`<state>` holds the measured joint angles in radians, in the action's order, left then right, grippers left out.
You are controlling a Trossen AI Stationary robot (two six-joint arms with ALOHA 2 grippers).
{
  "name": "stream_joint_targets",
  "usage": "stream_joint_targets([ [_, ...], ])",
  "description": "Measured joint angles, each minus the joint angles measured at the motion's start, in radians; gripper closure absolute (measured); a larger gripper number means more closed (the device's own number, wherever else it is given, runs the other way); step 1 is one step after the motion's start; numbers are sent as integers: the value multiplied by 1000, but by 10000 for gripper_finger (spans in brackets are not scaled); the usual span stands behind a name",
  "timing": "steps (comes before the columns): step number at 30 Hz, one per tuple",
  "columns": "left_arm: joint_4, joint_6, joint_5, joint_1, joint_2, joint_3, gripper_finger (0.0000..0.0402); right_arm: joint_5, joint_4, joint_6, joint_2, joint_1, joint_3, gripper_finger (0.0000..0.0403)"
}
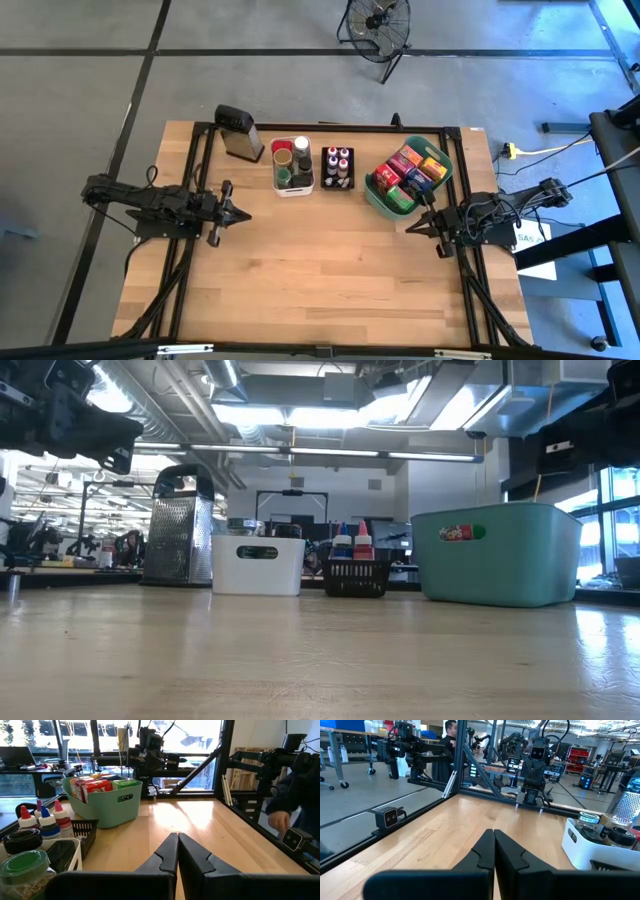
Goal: Pick & Place Kitchen Items
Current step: Return to Home Position
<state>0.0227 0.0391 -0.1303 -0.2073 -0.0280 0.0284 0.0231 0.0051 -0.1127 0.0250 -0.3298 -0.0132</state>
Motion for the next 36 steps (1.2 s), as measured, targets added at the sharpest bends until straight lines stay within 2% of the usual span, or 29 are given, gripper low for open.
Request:
stream_joint_targets([
  [36, 0, 0, 0, 0, 0, 0, 390, 0, 0, 0, 0, 0, 0, 400],
])
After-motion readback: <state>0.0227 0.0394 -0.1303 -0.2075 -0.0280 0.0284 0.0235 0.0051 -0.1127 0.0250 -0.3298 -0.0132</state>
